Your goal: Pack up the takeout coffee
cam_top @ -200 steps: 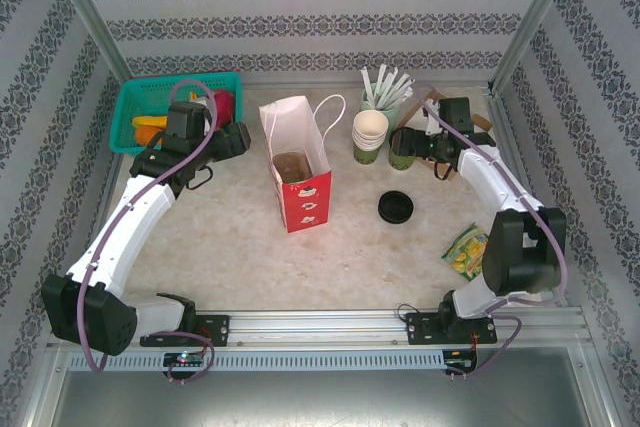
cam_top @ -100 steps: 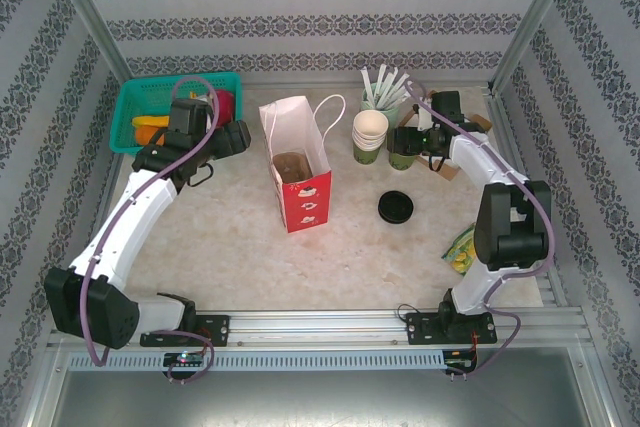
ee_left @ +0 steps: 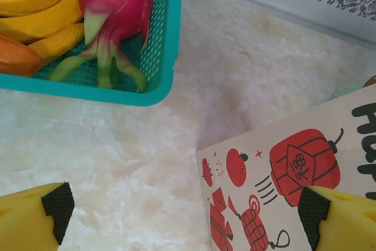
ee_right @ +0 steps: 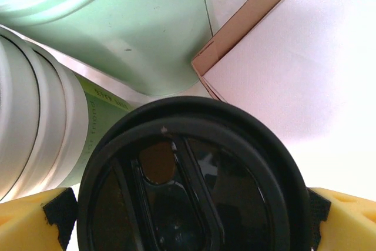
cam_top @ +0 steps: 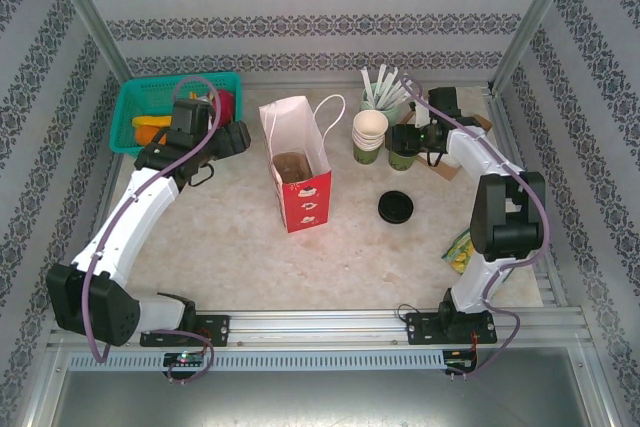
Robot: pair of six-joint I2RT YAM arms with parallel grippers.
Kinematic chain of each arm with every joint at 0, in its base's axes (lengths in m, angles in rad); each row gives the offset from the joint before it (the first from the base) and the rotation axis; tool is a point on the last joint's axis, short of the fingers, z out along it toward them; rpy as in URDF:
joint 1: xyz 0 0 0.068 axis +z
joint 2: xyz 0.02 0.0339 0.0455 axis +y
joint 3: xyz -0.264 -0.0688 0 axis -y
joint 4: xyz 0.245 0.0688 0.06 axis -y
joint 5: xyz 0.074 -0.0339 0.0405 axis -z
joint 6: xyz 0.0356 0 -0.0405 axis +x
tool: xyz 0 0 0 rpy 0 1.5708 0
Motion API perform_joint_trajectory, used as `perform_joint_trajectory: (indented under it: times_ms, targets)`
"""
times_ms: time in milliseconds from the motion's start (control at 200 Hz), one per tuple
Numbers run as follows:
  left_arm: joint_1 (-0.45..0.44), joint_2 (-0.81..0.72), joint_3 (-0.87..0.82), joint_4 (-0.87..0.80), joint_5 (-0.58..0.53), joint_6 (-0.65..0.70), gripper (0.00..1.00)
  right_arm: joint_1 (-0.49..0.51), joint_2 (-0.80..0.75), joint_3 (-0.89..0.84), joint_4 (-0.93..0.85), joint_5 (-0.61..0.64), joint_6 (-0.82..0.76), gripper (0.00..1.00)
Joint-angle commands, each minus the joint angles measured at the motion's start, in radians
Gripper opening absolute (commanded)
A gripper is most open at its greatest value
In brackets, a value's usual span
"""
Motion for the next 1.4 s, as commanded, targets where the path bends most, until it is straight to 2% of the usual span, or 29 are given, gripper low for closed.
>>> perform_joint_trajectory:
  times_ms: [0,75,435,565,934,1139,1394]
  targets:
    - [0.009,-0.047,-0.032,0.046,-0.027,0.006,1.00,-0.009,0.022,0.026,-0.019,-0.005,-0.017,0.98]
    - [0.009,-0.058,-0.046,0.059,-0.024,0.016,1.00,-0.009,0.025,0.029,-0.018,0.016,-0.008,0.98]
    - [0.009,-0.080,-0.058,0.077,-0.008,0.048,1.00,-0.009,-0.013,-0.002,-0.027,-0.001,0.017,0.81]
    - [0.008,-0.084,-0.067,0.083,-0.007,0.048,1.00,-0.009,-0.056,-0.067,-0.011,0.013,0.050,0.80]
    - [0.008,-0.085,-0.075,0.086,-0.008,0.038,1.00,0.041,-0.176,-0.245,0.031,-0.060,0.132,0.78]
    - [0.008,-0.086,-0.080,0.080,-0.005,0.026,1.00,0.126,-0.191,-0.266,0.035,-0.135,0.135,0.79]
    - [0.009,-0.110,-0.091,0.076,0.005,0.039,1.00,0.209,-0.234,-0.301,-0.033,-0.117,0.158,0.78]
